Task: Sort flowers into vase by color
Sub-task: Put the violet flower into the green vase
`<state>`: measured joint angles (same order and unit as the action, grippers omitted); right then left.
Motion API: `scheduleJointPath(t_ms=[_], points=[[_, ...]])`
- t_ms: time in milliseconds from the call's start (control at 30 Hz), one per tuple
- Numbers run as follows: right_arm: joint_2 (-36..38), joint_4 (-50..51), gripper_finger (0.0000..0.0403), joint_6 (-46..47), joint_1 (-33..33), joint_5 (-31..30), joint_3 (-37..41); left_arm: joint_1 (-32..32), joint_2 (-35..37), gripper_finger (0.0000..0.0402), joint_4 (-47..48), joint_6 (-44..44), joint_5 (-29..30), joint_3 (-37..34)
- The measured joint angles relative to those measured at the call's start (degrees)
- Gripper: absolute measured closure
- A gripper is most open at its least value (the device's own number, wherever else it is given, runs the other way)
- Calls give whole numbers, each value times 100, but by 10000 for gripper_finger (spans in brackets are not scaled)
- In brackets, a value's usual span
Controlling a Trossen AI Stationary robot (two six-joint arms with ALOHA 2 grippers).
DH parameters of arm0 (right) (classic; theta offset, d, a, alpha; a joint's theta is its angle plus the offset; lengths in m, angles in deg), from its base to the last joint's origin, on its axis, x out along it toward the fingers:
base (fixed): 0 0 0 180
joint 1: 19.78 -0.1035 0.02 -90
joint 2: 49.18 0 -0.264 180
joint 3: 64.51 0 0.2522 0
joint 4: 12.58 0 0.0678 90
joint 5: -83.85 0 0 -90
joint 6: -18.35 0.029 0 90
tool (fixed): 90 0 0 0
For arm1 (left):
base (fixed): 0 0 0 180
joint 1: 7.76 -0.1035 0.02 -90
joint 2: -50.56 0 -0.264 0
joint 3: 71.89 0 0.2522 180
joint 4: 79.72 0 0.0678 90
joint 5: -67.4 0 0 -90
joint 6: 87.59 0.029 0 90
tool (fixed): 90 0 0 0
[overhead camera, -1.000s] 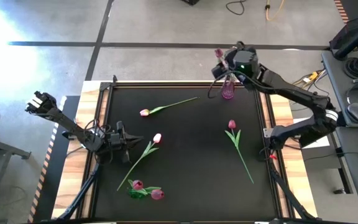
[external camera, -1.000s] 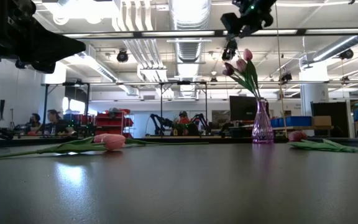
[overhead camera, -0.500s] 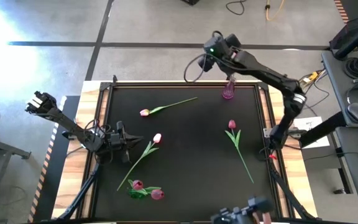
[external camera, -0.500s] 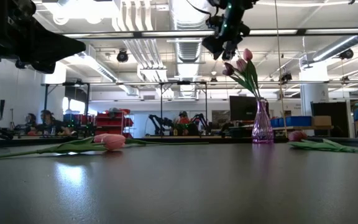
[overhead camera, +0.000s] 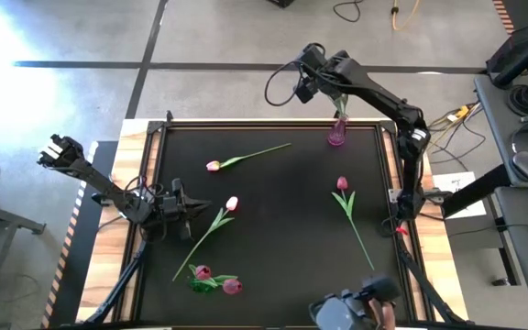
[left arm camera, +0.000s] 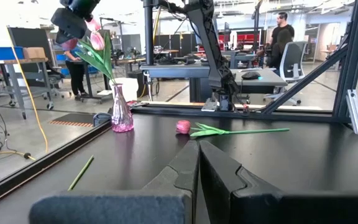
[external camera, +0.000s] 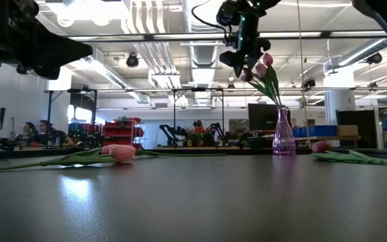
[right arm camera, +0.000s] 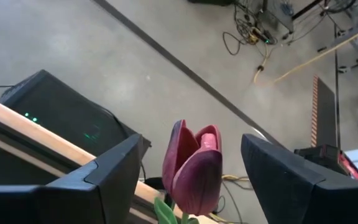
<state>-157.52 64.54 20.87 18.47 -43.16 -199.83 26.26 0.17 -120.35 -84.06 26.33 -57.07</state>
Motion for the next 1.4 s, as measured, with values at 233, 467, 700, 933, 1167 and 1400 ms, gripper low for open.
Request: scheduleJointPath(t_ms=[233, 467, 700, 933, 1167, 1400], points=[[-12, 0, 192, 40, -6, -2, 4, 0, 2, 402, 0, 0, 0, 0], [-12, -9, 304, -69, -6, -2, -5, 0, 2, 402, 0, -2, 0, 0], [-12, -171, 388, -351, -8, -48, -113, 0, 1, 402, -2, -2, 0, 0], [3, -394, 390, -554, -12, -52, -442, 0, 2, 402, -1, -2, -1, 0], [16, -734, 390, -945, -75, -48, -1025, 0, 1, 402, -1, -4, 0, 0], [235, -1495, 390, -1421, -302, 3, -1300, 0, 1, 402, -2, -17, 0, 2]])
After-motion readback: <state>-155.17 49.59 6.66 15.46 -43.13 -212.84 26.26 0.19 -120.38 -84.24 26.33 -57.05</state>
